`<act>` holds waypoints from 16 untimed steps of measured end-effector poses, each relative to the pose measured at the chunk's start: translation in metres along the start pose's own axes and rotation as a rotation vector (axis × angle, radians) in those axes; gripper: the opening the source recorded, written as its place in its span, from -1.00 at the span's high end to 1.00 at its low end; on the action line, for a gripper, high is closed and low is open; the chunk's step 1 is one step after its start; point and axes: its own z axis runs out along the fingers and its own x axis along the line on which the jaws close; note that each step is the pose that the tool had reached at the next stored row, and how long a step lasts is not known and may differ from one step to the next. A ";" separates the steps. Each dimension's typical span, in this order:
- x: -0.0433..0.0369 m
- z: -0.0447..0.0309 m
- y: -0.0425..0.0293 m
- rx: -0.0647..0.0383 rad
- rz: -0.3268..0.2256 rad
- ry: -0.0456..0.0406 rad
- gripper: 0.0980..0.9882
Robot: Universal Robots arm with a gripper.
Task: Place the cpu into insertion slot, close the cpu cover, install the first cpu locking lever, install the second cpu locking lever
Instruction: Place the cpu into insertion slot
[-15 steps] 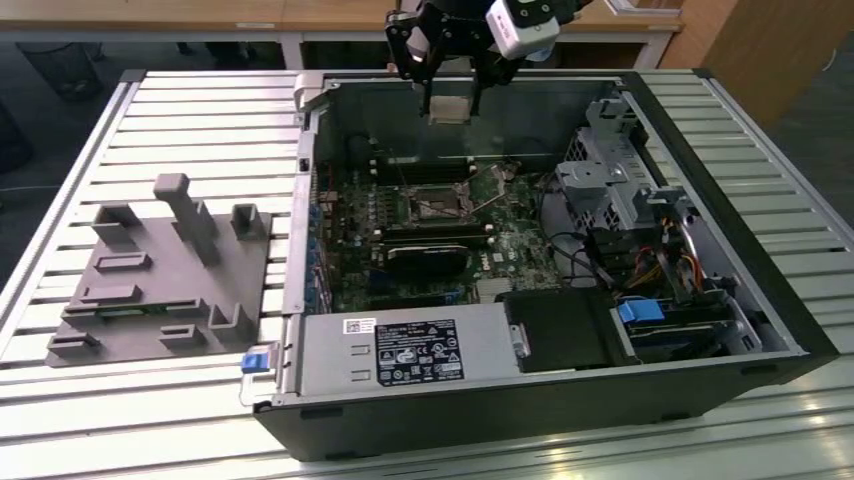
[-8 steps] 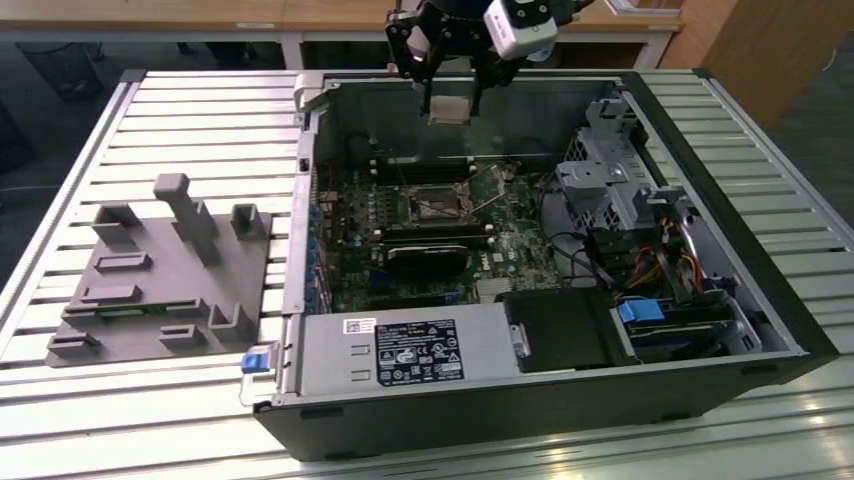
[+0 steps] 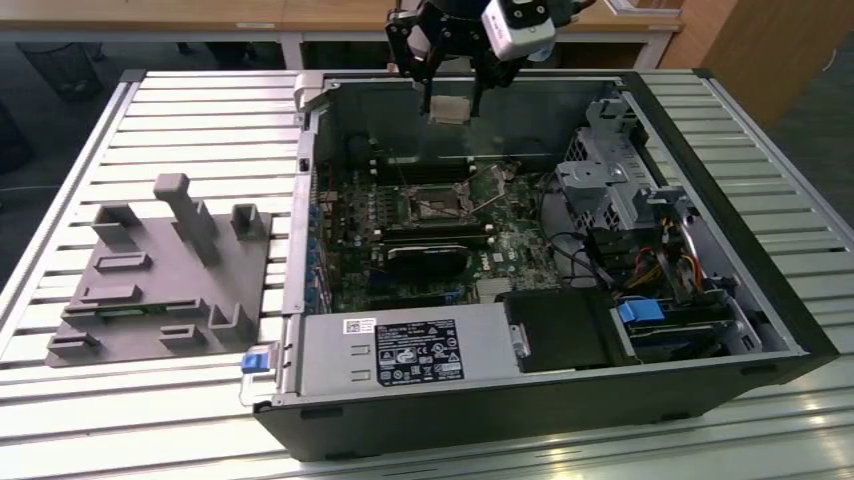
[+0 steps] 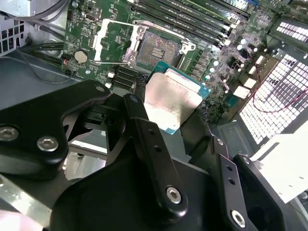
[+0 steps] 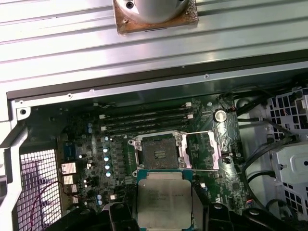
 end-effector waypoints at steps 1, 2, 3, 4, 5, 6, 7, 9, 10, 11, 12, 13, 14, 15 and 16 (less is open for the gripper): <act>0.0000 0.0000 0.0000 0.000 0.004 -0.0004 0.00; 0.0000 0.0000 0.0000 0.000 0.008 -0.0007 0.00; 0.0000 0.0000 0.0000 0.000 0.012 -0.0010 0.00; 0.0000 0.0000 0.0000 0.000 0.015 -0.0014 0.00; 0.0000 0.0000 0.0000 0.000 0.019 -0.0017 0.00; 0.0000 0.0000 0.0000 0.000 0.023 -0.0020 0.00; 0.0000 0.0000 0.0000 -0.001 0.027 -0.0023 0.00; 0.0000 0.0000 0.0000 -0.001 0.034 -0.0031 0.00; 0.0000 0.0000 0.0000 -0.001 0.038 -0.0034 0.00; 0.0000 0.0000 0.0000 -0.001 0.041 -0.0037 0.00; 0.0000 0.0000 0.0000 -0.001 0.045 -0.0040 0.00; 0.0000 0.0000 0.0000 -0.001 0.049 -0.0044 0.00; 0.0000 0.0000 0.0000 -0.001 0.053 -0.0048 0.00; 0.0000 0.0000 0.0000 -0.001 0.057 -0.0051 0.00; 0.0000 0.0000 0.0000 -0.001 0.062 -0.0055 0.00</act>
